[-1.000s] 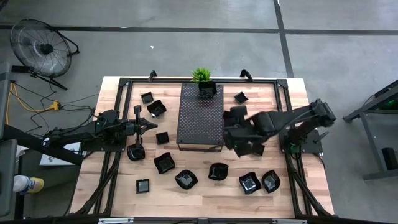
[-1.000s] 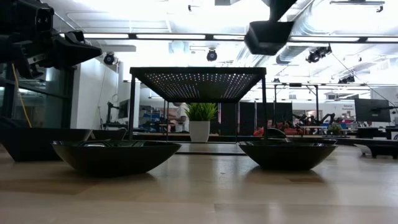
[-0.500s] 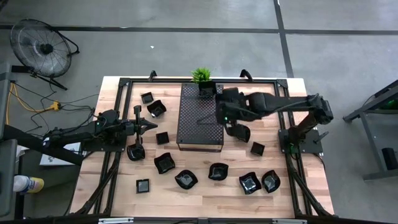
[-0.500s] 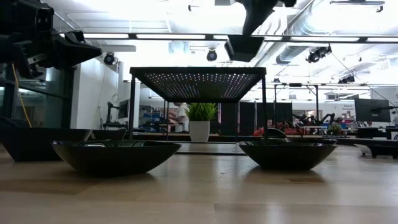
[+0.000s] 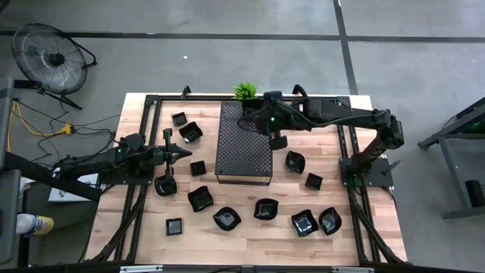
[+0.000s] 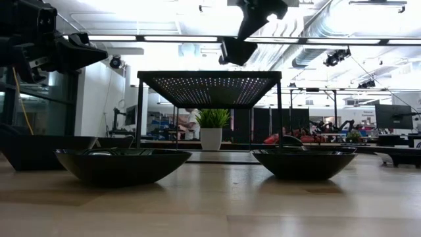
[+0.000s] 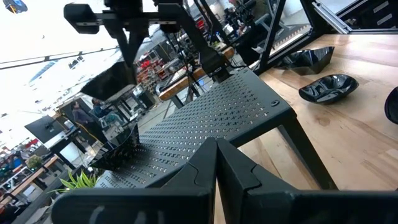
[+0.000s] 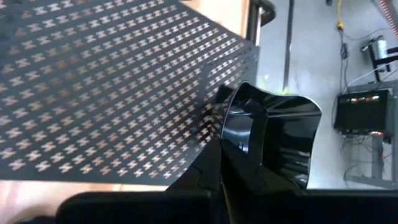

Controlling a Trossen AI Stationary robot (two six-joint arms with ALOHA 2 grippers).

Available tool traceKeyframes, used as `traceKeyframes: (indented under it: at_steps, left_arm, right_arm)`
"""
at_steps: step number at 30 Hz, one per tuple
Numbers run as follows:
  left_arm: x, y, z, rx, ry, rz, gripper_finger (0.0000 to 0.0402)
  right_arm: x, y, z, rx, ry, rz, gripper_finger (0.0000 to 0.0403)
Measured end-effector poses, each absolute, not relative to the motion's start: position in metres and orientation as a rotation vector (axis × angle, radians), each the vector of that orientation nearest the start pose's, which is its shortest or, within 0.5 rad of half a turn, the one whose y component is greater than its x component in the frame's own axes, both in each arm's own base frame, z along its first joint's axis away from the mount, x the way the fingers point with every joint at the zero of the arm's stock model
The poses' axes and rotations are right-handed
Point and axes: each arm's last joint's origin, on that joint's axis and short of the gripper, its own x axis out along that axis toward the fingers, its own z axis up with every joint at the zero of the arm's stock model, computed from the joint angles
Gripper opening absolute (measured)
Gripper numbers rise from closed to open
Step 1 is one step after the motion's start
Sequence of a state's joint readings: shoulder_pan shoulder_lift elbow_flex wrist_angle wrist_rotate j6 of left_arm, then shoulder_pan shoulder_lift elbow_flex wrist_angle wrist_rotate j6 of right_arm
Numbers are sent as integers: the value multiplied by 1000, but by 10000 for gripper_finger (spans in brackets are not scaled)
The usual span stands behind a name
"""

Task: Pick & Place Mini shaped plates
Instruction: Stack the distorted square plate on top of the distorted square plate on the shelf

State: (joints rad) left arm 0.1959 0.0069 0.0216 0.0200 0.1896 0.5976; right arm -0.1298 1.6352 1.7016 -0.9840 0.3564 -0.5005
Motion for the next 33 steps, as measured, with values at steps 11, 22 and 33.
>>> traceKeyframes:
  at_steps: [11, 22, 33]
  left_arm:
    - [95, 13, 172, 604, -30, 17, 1]
    - [95, 13, 172, 604, -31, 16, 1]
    - [95, 13, 172, 604, -31, 16, 1]
  right_arm:
    - [346, -82, 375, -559, 830, -217, 0]
    - [349, -112, 355, -524, 764, -247, 0]
    - [360, -126, 343, -517, 703, -224, 0]
